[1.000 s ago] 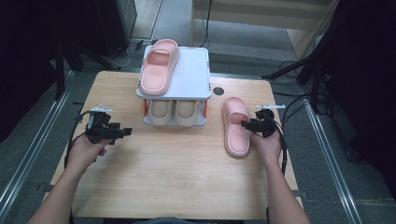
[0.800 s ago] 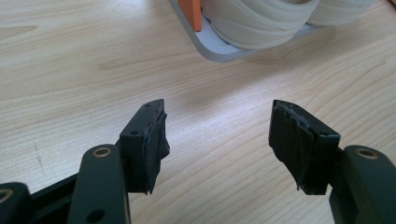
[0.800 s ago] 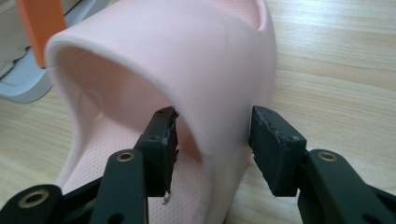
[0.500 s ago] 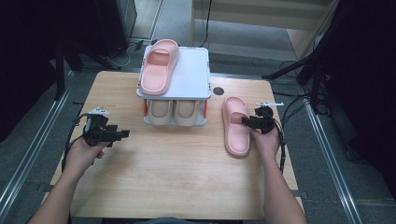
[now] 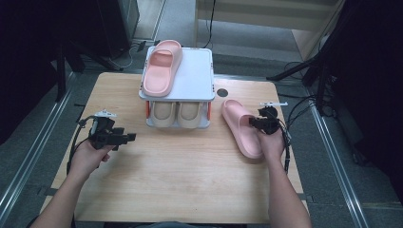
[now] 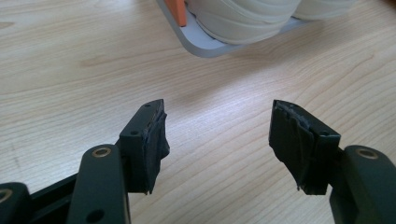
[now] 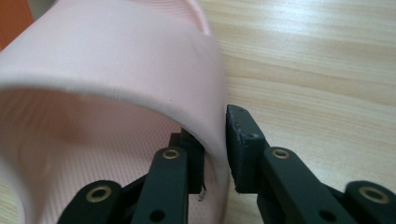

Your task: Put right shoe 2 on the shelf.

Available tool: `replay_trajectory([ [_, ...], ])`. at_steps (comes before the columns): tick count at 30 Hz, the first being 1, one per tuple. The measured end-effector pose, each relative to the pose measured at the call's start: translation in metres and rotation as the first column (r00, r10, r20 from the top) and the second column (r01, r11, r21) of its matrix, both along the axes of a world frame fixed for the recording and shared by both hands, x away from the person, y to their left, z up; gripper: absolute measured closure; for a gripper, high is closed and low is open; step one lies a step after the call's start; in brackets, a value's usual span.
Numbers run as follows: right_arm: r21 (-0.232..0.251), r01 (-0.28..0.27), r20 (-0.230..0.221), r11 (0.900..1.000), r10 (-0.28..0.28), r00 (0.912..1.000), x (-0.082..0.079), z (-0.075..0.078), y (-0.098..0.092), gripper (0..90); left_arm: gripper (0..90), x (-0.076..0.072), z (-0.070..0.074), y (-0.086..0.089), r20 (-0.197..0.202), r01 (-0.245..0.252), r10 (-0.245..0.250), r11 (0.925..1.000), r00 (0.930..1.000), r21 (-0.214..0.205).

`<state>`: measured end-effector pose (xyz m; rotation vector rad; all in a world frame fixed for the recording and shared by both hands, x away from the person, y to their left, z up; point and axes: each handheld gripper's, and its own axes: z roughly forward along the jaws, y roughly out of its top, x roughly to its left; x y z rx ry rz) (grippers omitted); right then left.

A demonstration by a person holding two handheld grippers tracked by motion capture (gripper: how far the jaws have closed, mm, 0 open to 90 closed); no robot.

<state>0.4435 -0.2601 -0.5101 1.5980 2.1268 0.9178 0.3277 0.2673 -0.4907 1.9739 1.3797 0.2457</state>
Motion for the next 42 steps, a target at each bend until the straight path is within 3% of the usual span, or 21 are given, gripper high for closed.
replay_trajectory([
  [6, -0.035, 0.02, -0.035, 0.9992, -0.022, 0.9992, 0.0, 0.008, 0.008, 82.0, 36.7, -0.001, 0.0, -0.006, 0.002, 0.032, -0.032, 0.9995, 0.9995, -0.005],
  [10, -0.048, 0.027, -0.007, 0.9985, -0.027, 0.9996, -0.001, 0.021, 0.011, 82.2, 36.8, -0.001, 0.001, -0.008, 0.003, 0.039, -0.039, 0.9991, 0.9992, -0.016],
  [14, -0.097, 0.02, 0.012, 0.995, -0.019, 0.9998, 0.003, 0.037, 0.013, 82.2, 36.8, 0.0, -0.001, -0.01, -0.005, 0.056, -0.056, 0.9984, 0.9984, -0.008],
  [26, -0.078, 0.079, 0.013, 0.9938, -0.078, 0.9969, 0.017, 0.071, 0.006, 81.9, 36.2, 0.0, -0.002, -0.011, -0.019, 0.071, -0.071, 0.9974, 0.9973, 0.011],
  [30, -0.05, 0.077, 0.006, 0.9958, -0.077, 0.997, 0.023, 0.086, 0.007, 81.7, 36.0, 0.0, -0.003, -0.012, -0.018, 0.07, -0.07, 0.9975, 0.9974, 0.013],
  [42, -0.095, 0.072, 0.031, 0.9928, -0.069, 0.9971, 0.043, 0.141, 0.024, 81.4, 36.0, 0.001, -0.004, -0.008, -0.025, 0.069, -0.068, 0.9976, 0.9974, 0.011],
])
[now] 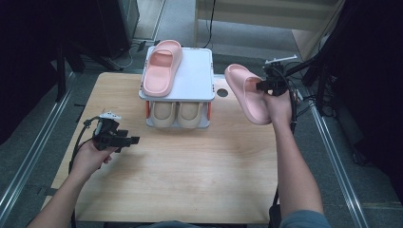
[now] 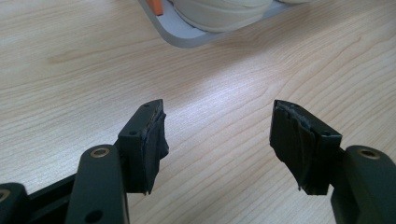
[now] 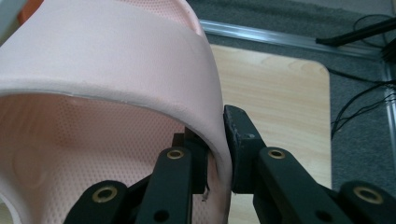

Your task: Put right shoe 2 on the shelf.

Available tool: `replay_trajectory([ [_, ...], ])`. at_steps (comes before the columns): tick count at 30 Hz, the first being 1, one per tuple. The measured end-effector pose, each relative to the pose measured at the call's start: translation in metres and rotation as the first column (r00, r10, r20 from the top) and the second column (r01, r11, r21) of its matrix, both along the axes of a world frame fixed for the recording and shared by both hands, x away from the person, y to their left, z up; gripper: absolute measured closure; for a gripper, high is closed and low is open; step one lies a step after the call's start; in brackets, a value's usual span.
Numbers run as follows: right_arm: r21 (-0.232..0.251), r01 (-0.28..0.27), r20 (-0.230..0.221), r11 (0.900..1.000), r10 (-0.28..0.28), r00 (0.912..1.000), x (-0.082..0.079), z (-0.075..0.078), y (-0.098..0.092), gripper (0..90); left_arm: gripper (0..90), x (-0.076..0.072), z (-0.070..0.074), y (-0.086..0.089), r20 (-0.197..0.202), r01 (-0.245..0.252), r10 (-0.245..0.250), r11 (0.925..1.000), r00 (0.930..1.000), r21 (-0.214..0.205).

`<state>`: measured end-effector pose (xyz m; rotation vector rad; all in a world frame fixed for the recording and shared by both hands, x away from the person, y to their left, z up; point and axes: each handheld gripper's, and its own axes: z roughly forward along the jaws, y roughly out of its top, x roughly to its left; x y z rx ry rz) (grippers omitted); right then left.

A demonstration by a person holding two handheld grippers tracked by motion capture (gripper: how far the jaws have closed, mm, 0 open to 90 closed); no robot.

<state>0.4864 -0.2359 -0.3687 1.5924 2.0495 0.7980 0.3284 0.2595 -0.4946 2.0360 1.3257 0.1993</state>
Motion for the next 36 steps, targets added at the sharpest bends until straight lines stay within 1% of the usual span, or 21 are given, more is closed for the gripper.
replay_trajectory([
  [6, -0.022, 0.001, 0.016, 0.9998, -0.001, 0.9999, 0.008, 0.024, 0.011, 81.1, 36.0, 0.0, -0.001, -0.002, -0.003, 0.012, -0.012, 0.9999, 0.9999, -0.003],
  [12, -0.043, -0.021, 0.024, 0.9988, 0.022, 0.9995, 0.015, 0.043, 0.028, 80.5, 35.9, -0.002, 0.002, -0.002, 0.006, 0.017, -0.017, 0.9996, 0.9998, -0.022],
  [13, -0.036, -0.022, 0.027, 0.9991, 0.023, 0.9994, 0.016, 0.046, 0.031, 80.4, 35.9, -0.002, 0.002, -0.002, 0.005, 0.024, -0.024, 0.9995, 0.9997, -0.02],
  [16, -0.019, -0.026, 0.036, 0.9995, 0.027, 0.999, 0.022, 0.051, 0.04, 80.2, 35.9, -0.002, 0.001, -0.002, 0.007, 0.02, -0.02, 0.9997, 0.9998, -0.01],
  [21, -0.037, -0.026, 0.024, 0.999, 0.027, 0.9993, 0.034, 0.051, 0.058, 80.0, 35.9, 0.0, -0.001, -0.001, 0.005, 0.009, -0.009, 0.9998, 1.0, -0.015],
  [24, -0.056, -0.027, 0.019, 0.9981, 0.028, 0.9994, 0.041, 0.051, 0.07, 79.4, 35.9, 0.002, -0.001, -0.001, 0.002, 0.015, -0.015, 0.9998, 0.9999, -0.009],
  [27, -0.073, -0.031, 0.009, 0.9968, 0.032, 0.9994, 0.047, 0.048, 0.081, 79.1, 36.0, 0.002, -0.002, 0.0, 0.004, 0.012, -0.012, 0.9998, 0.9999, -0.015],
  [29, -0.084, -0.03, 0.005, 0.996, 0.031, 0.9995, 0.051, 0.046, 0.088, 79.1, 35.9, 0.002, -0.001, 0.0, 0.003, 0.019, -0.019, 0.9997, 0.9998, -0.016],
  [32, -0.063, -0.018, 0.01, 0.9979, 0.019, 0.9998, 0.055, 0.043, 0.1, 79.1, 35.9, 0.001, 0.0, 0.0, 0.004, 0.029, -0.029, 0.9995, 0.9996, -0.011],
  [33, -0.065, -0.015, 0.008, 0.9978, 0.016, 0.9998, 0.056, 0.042, 0.105, 79.2, 35.9, 0.001, 0.0, -0.001, 0.01, 0.026, -0.026, 0.9996, 0.9996, -0.01],
  [36, -0.097, -0.015, 0.012, 0.9952, 0.016, 0.9998, 0.059, 0.039, 0.119, 79.2, 35.9, 0.001, 0.0, 0.0, 0.004, 0.035, -0.035, 0.9993, 0.9994, -0.011],
])
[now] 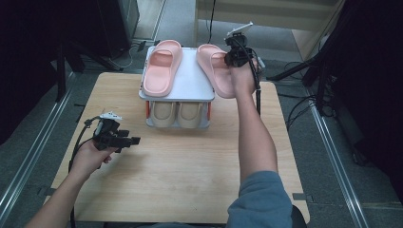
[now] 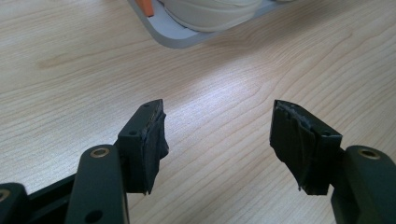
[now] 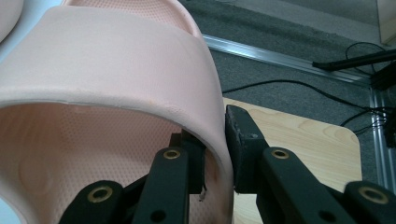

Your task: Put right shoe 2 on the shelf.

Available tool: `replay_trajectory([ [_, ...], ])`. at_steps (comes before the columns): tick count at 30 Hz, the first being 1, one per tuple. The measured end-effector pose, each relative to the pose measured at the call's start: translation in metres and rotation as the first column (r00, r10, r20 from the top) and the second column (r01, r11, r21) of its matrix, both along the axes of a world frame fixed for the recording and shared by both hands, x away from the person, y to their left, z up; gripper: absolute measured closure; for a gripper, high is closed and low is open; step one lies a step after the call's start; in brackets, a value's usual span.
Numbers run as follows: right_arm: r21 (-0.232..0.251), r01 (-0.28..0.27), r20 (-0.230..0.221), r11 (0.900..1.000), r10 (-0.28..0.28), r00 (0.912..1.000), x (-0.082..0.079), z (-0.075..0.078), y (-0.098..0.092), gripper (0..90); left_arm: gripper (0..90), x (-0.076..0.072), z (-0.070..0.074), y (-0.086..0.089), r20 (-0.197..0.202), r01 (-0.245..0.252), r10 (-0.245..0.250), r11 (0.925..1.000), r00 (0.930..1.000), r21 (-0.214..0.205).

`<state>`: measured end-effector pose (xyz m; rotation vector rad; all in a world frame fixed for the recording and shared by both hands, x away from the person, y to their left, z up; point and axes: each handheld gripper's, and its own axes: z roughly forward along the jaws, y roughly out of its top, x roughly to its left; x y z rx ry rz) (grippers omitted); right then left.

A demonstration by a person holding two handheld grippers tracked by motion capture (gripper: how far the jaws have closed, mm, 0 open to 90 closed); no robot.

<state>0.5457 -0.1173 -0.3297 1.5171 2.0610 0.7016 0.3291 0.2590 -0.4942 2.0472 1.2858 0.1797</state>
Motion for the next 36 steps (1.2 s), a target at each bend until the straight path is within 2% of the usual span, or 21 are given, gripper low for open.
replay_trajectory([
  [8, -0.007, 0.009, -0.002, 0.9999, -0.009, 1.0, 0.008, -0.001, 0.024, 78.1, 36.0, -0.001, 0.0, -0.007, 0.008, 0.025, -0.025, 0.9997, 0.9997, 0.004],
  [17, 0.02, 0.003, 0.002, 0.9998, -0.003, 1.0, 0.007, -0.004, 0.044, 75.1, 36.0, -0.001, -0.001, -0.01, 0.01, 0.034, -0.035, 0.9993, 0.9994, 0.016],
  [25, 0.071, -0.035, -0.011, 0.9969, 0.036, 0.9993, 0.003, -0.004, 0.054, 70.5, 36.0, -0.001, -0.001, -0.008, 0.009, 0.03, -0.03, 0.9993, 0.9995, 0.024],
  [29, 0.091, -0.08, 0.004, 0.9927, 0.08, 0.9968, -0.002, -0.004, 0.055, 64.2, 36.0, 0.0, -0.001, -0.008, 0.008, 0.034, -0.034, 0.9991, 0.9994, 0.026],
  [36, 0.118, -0.131, 0.021, 0.9844, 0.129, 0.9914, -0.014, -0.007, 0.056, 62.0, 35.9, -0.001, -0.001, -0.008, 0.011, 0.03, -0.031, 0.9993, 0.9995, 0.024],
])
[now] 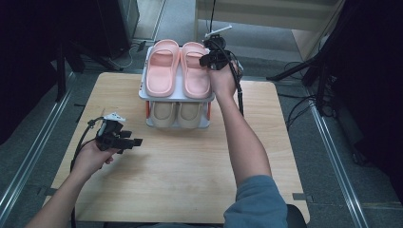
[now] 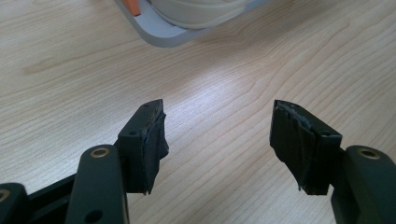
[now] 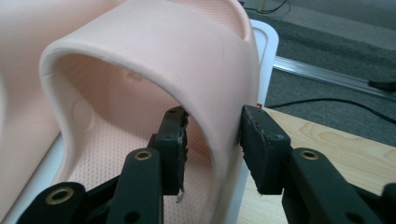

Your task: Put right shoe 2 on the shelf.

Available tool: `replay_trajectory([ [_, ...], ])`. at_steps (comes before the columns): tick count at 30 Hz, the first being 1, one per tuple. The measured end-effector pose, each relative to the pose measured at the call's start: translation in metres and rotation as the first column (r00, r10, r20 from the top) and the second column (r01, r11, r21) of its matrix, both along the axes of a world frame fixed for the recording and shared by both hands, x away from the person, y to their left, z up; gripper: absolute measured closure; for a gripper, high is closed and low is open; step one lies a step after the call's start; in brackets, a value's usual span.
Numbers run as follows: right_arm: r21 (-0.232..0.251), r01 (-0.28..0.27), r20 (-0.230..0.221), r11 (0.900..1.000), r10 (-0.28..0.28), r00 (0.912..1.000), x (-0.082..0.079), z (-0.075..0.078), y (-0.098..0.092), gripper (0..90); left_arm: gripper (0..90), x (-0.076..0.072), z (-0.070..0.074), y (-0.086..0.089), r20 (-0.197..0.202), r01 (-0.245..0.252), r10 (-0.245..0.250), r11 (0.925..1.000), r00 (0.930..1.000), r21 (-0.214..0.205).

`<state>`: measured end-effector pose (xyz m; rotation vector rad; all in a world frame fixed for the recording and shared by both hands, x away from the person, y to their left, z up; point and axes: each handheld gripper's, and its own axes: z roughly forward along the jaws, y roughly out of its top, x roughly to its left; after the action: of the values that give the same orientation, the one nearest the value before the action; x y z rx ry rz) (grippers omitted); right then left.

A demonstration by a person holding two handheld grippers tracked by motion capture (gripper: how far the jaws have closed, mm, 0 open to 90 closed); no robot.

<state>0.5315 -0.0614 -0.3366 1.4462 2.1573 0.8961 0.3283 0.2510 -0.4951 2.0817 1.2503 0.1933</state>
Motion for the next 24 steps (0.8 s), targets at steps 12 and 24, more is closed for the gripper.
replay_trajectory([
  [12, 0.013, -0.06, 0.021, 0.9981, 0.059, 0.998, -0.018, 0.003, 0.005, 57.5, 35.9, 0.0, 0.0, -0.001, 0.007, 0.014, -0.014, 0.9999, 0.9999, 0.001],
  [24, 0.093, -0.08, 0.022, 0.9925, 0.078, 0.9967, -0.024, 0.0, -0.005, 56.9, 35.9, 0.0, -0.001, -0.003, 0.001, 0.022, -0.022, 0.9997, 0.9998, 0.009],
])
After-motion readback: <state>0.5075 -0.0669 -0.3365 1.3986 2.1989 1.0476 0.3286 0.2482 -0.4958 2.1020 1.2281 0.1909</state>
